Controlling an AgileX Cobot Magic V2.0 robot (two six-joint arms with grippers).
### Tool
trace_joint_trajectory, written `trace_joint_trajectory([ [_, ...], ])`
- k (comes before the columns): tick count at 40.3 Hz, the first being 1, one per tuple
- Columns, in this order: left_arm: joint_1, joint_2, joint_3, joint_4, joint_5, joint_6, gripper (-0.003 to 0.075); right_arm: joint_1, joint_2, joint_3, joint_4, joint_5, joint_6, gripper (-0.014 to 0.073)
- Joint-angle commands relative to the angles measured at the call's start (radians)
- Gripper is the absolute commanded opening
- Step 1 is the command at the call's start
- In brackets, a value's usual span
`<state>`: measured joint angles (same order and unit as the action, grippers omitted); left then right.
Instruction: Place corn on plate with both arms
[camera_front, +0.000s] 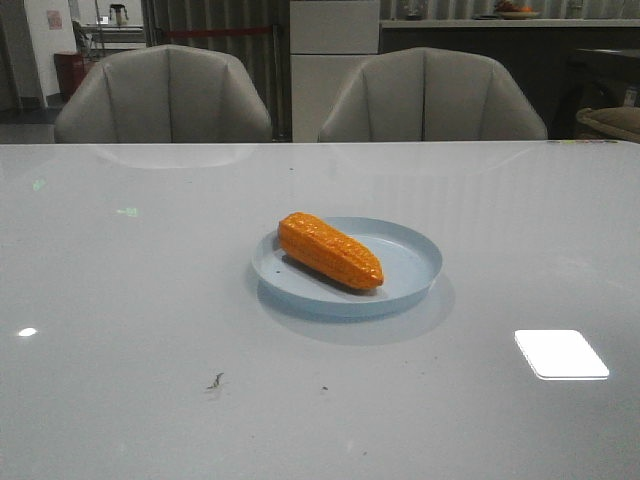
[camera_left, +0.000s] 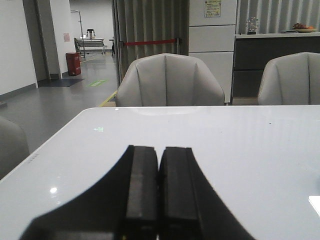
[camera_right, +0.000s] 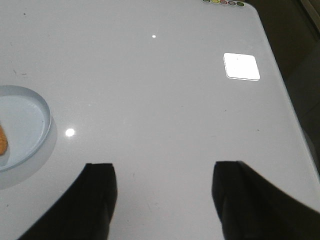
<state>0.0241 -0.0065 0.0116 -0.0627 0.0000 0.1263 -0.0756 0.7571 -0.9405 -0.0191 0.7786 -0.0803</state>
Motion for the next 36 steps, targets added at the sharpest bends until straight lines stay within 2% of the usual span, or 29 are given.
trace_joint_trajectory([
  [1, 0.001, -0.02, 0.037, -0.009, -0.078, -0.007, 0.0094, -0.005, -0.006, -0.025, -0.001, -0.073, -0.003, 0.0521],
  [12, 0.001, -0.02, 0.037, -0.009, -0.078, -0.007, 0.0094, -0.005, -0.007, -0.013, -0.016, -0.078, -0.004, 0.0521],
  [15, 0.001, -0.02, 0.037, -0.009, -0.078, -0.007, 0.0094, 0.008, -0.028, 0.007, -0.002, -0.091, -0.003, 0.0484],
  [18, 0.001, -0.02, 0.037, -0.009, -0.078, -0.007, 0.0094, 0.035, -0.066, 0.043, 0.012, -0.13, -0.003, 0.0385],
  [25, 0.001, -0.02, 0.037, -0.009, -0.078, -0.007, 0.0094, 0.109, -0.233, 0.208, 0.029, -0.315, -0.003, 0.0017],
  [27, 0.001, -0.02, 0.037, -0.009, -0.078, -0.007, 0.0094, 0.118, -0.303, 0.278, 0.046, -0.392, -0.001, 0.0046],
  [31, 0.001, -0.02, 0.037, -0.009, -0.078, -0.007, 0.0094, 0.12, -0.501, 0.434, 0.057, -0.525, 0.065, 0.0036],
  [36, 0.001, -0.02, 0.037, -0.009, -0.078, -0.007, 0.0094, 0.12, -0.718, 0.602, 0.057, -0.579, 0.144, 0.0036],
])
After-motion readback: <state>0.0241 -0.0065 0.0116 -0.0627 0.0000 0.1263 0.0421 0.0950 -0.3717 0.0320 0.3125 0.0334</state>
